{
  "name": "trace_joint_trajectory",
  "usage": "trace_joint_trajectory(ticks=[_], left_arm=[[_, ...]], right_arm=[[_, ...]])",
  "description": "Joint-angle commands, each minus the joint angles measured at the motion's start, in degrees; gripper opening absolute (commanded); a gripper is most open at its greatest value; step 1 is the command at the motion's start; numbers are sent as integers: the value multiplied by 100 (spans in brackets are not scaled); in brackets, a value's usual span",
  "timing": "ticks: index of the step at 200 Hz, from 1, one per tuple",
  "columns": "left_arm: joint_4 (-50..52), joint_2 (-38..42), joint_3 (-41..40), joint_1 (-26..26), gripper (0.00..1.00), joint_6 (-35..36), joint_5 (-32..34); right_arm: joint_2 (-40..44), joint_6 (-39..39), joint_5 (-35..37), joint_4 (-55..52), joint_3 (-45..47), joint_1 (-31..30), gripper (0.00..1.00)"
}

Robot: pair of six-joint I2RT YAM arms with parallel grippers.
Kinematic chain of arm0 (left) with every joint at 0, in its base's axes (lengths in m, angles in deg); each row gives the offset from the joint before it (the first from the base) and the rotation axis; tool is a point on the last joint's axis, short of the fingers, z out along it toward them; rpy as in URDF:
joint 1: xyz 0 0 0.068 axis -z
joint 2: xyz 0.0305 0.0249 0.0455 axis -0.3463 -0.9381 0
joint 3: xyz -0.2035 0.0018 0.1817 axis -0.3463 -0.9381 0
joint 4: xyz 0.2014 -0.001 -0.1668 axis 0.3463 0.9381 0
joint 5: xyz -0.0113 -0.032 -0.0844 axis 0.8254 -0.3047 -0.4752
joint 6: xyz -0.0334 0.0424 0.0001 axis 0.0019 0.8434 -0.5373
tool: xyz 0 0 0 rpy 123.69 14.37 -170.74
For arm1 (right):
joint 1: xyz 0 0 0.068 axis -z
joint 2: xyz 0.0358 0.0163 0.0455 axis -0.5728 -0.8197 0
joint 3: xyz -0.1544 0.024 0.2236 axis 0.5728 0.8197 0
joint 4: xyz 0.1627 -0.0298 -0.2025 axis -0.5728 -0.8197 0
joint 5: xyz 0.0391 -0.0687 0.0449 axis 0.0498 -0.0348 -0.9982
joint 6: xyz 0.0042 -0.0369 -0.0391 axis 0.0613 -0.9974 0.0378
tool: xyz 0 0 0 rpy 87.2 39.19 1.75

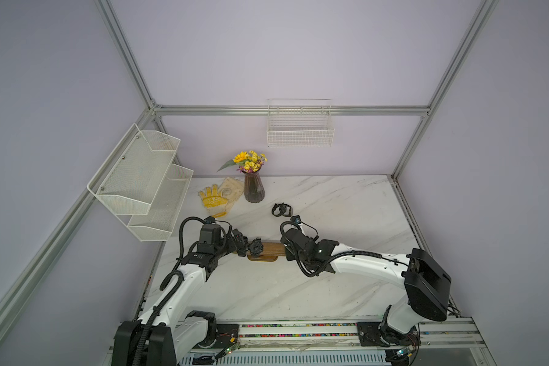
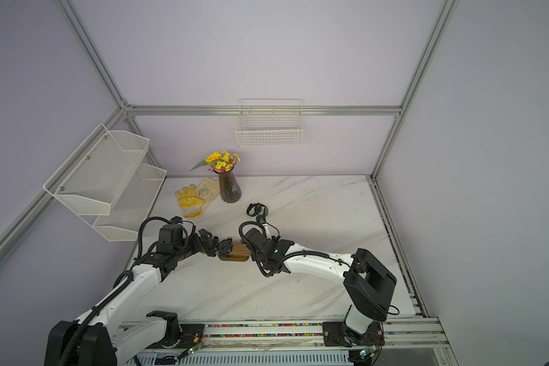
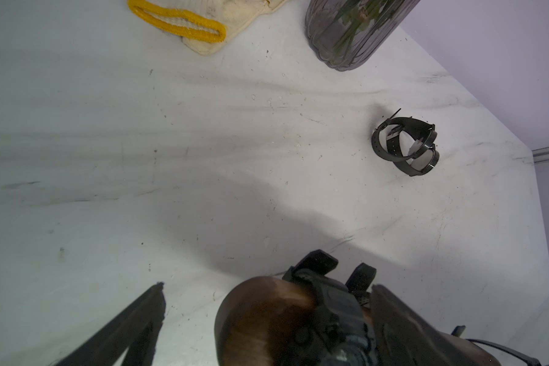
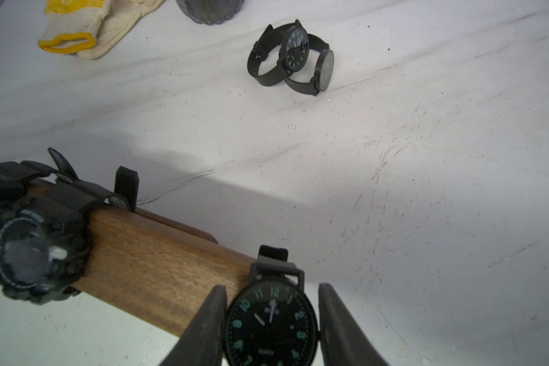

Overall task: Place watch on stand
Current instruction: Place the watch on the stand.

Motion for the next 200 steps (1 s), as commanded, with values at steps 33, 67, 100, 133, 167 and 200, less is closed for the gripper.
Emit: trace_joint_trajectory(ticks=[33,67,100,133,167,200], left_arm=[[-509,2,-90,-15,95,-49,-623],[-549,138,-258,94,90,-205,-768],[-558,237,-359,197,89,-267,-809],[-568,287,-404,308,88,-371,-753],[-558,309,-414,336,88,-400,-712],[-558,352,-431,389,88,-487,-673]], right_arm=[[-196,112,-47,100,-219,-51,30],[-308,147,-57,24,-299,-58,30],[-306,73,-156,131,-327,-79,30],[-455,21,-128,139,-436,-118,30],[-527,-36,-123,152,-513,-171,30],[-605,-38,-110,173,-610,-223,30]])
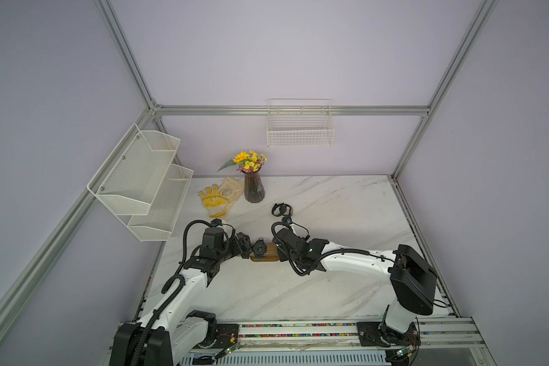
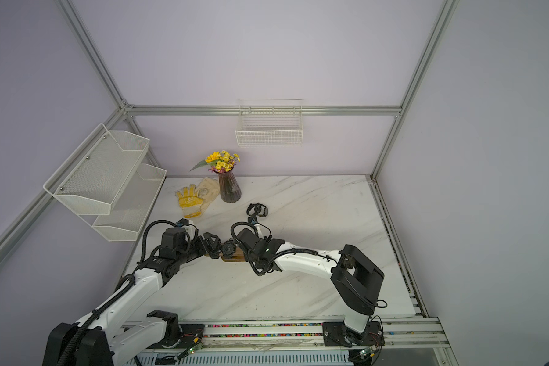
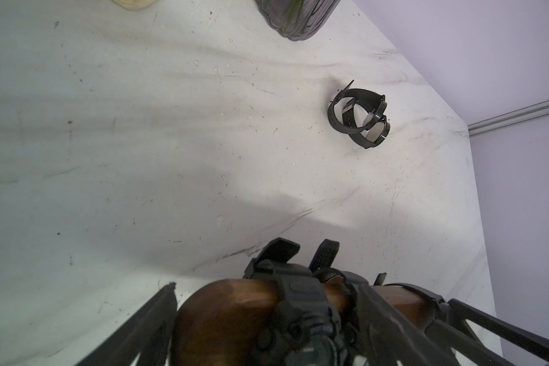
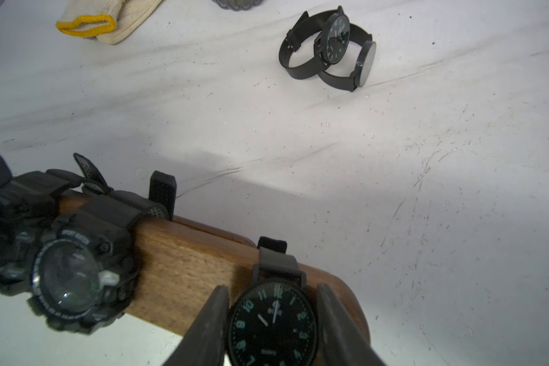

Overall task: Place watch on stand
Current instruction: Place the watch on the stand.

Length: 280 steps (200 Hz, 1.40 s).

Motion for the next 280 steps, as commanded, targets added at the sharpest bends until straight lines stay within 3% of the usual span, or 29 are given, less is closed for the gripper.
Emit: trace_joint_trajectory(ticks=[1,126,230,280], left_arm=[[-156,141,-92,94,88,-192,-91],[-137,273,-151,156,89,-247,6],[-16,335,-77,156,90,-198,132],[86,352,1,156,90,-158,155]], right_arm=[[-64,28,48,134,-197,-78,30],[-610,89,68,-116,-754,-297,31],[-504,112,-409,-224,-859,-307,54],[-280,142,-347,-293,-857,-307,55]])
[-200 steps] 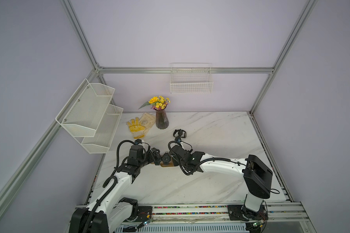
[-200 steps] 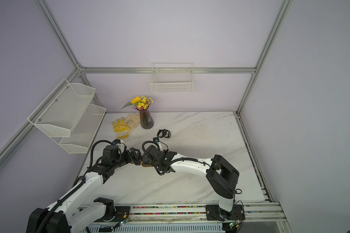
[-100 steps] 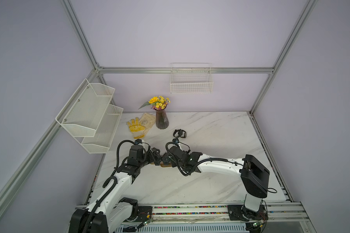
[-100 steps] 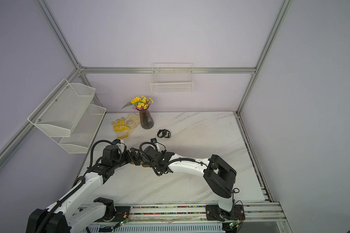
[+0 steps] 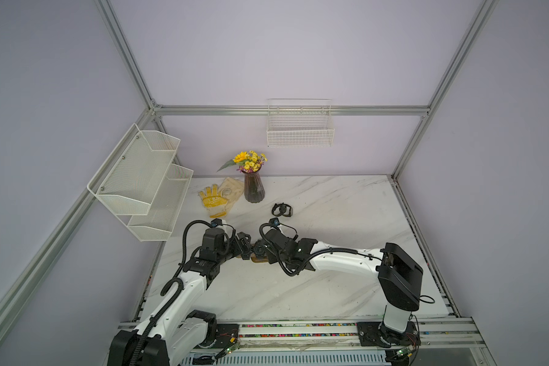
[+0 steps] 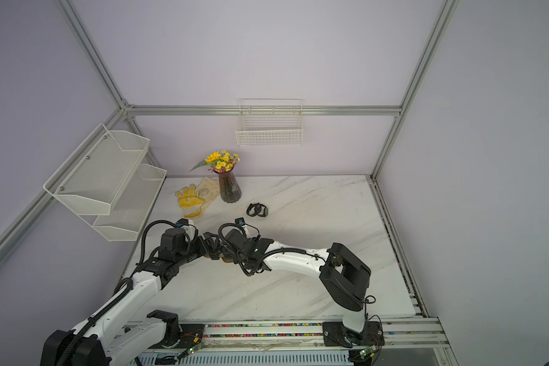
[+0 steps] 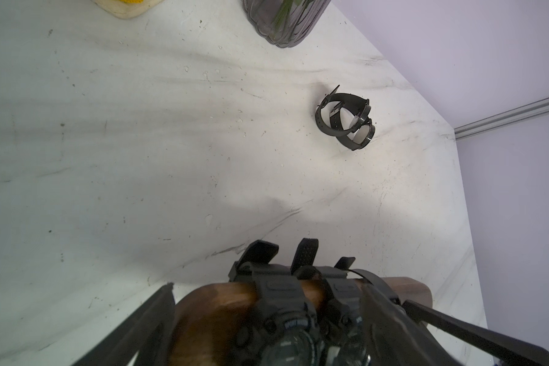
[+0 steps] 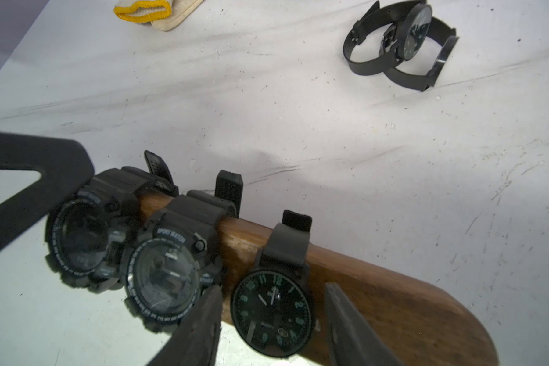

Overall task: Place watch on stand
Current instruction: Place the watch on the stand, then pick up the watch at the center of the board.

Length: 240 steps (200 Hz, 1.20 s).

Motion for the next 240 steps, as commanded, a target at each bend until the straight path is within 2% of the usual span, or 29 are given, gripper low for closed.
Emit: trace_joint_trajectory(ticks=[1,42,72,110,145,175,216,240], left_arm=[[12,103,4,29,90,-49,69],[353,257,102,29,94,39,406],[677,524,125,20,100,97,928],[1255,993,386,-26,100,289,1534],[1426,1580,559,-33,100,384,1855],[1353,1950,595,-33,100,419,1765],[1075,2245,538,-33,100,572,1430],[959,2366,452,-37,100,628,1370]], right_arm=[[282,133,24,-137,-133,-51,55],[978,-60,236,-341,-44,204,57],[1384,-286,-118,-309,128,800,57],[1500,-640,-479,-263,182,1623,57],[1057,-850,-931,-57,37,2274,55],[412,-932,-1388,188,-230,2673,51],[-523,-1113,-1571,302,-892,2788,50],[-1067,-1166,-1660,273,-1369,2797,45]])
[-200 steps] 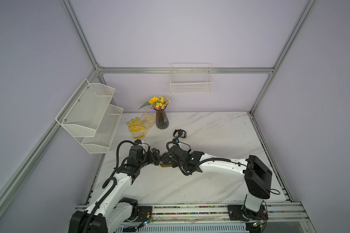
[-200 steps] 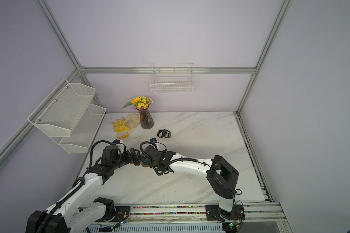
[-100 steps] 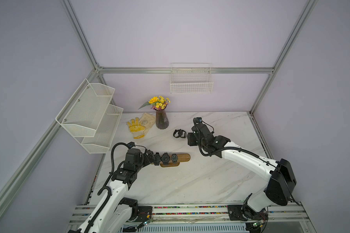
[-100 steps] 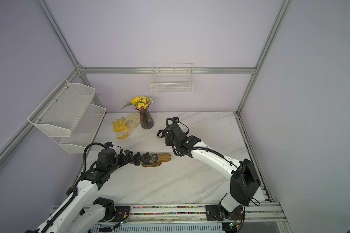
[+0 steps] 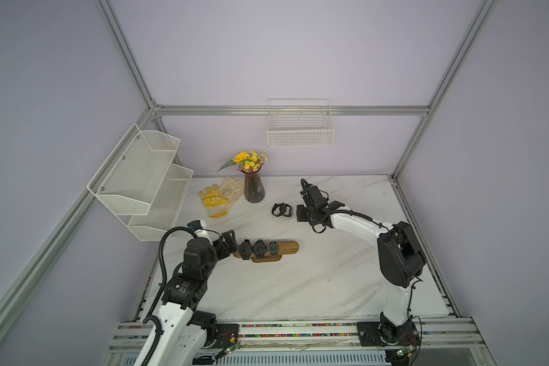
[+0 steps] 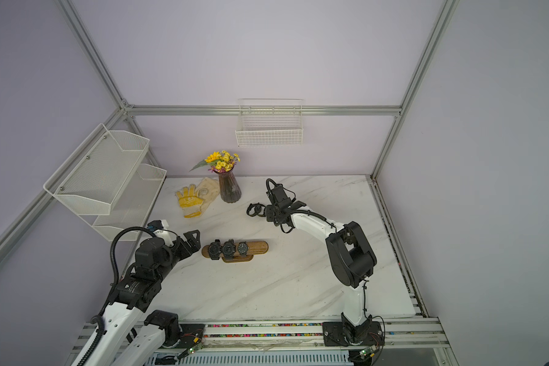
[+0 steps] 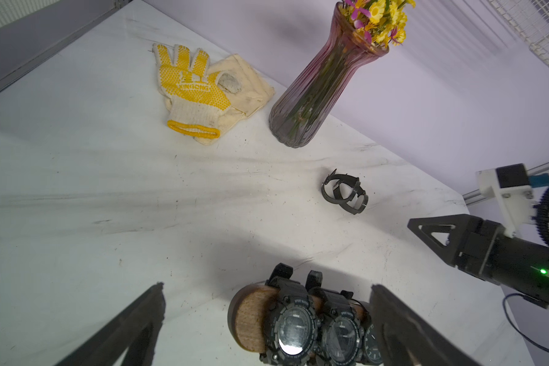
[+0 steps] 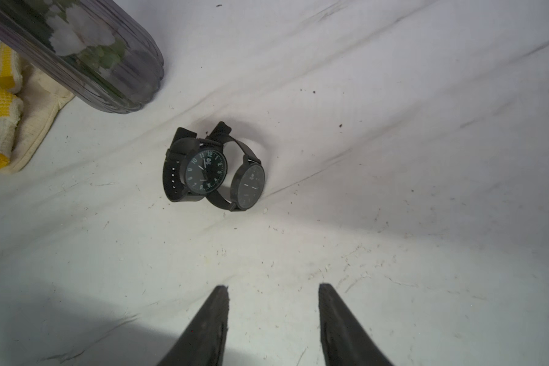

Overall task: Place watch on stand
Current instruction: Pick up the watch at the center of the board.

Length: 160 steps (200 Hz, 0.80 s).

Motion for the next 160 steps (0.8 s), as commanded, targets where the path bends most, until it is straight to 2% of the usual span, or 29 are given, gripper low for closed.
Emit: trace_joint_trajectory(ticks=[1,39,103,123,160], left_arm=[[-320,141,121,-28,100,172,-121],[-405,57,150,-19,99,254,-394],[-475,-188,208,-4,97,312,-656],[-539,-197,154,0,97,288,-648],[-544,-175,127,-2,97,289,-639]], right_arm=[[-354,-122,-224,173,-503,-12,44],[-1040,-222,-328,102,-1262,-20,41],[-1917,-270,-339,-322,-2418,-94,43],[-2121,-318,-239,-437,-2697,-176,46],[-2593,-330,56,-981,-3412,-254,44]])
